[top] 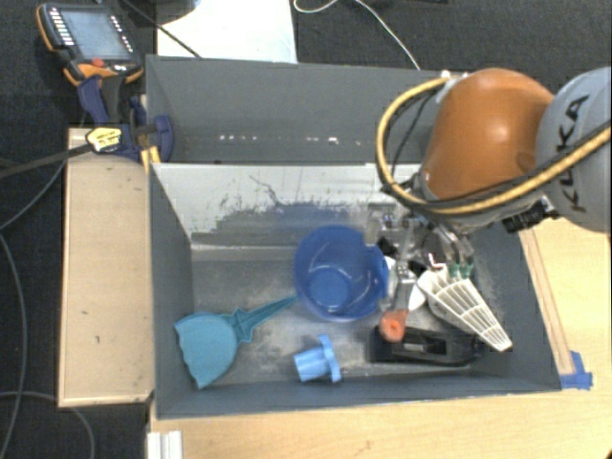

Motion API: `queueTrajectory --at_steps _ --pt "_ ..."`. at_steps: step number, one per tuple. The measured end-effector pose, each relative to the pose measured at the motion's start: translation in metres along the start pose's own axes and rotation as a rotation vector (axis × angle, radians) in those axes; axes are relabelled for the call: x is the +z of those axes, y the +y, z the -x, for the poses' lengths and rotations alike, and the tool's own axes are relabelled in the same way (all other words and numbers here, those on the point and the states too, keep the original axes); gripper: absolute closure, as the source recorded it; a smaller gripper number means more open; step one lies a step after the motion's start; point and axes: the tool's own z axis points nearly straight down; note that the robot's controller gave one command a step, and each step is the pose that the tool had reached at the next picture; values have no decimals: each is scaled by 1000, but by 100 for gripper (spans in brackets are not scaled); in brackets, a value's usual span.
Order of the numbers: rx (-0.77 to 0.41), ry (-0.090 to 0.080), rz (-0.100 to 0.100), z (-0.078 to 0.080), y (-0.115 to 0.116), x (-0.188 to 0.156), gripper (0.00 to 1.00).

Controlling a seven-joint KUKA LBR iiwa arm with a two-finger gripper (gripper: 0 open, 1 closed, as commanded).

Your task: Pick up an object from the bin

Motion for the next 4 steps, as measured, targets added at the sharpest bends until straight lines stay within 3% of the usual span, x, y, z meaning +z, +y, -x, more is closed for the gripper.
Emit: queueTrajectory --at_steps 1,2,3,4 --pt "-120 4 1 -14 -6 81 0" --pt "-299 -6 0 1 1 67 0" --pt "-267 8 4 -16 -8 170 0" --pt "-596 -3 2 -14 -22 164 100"
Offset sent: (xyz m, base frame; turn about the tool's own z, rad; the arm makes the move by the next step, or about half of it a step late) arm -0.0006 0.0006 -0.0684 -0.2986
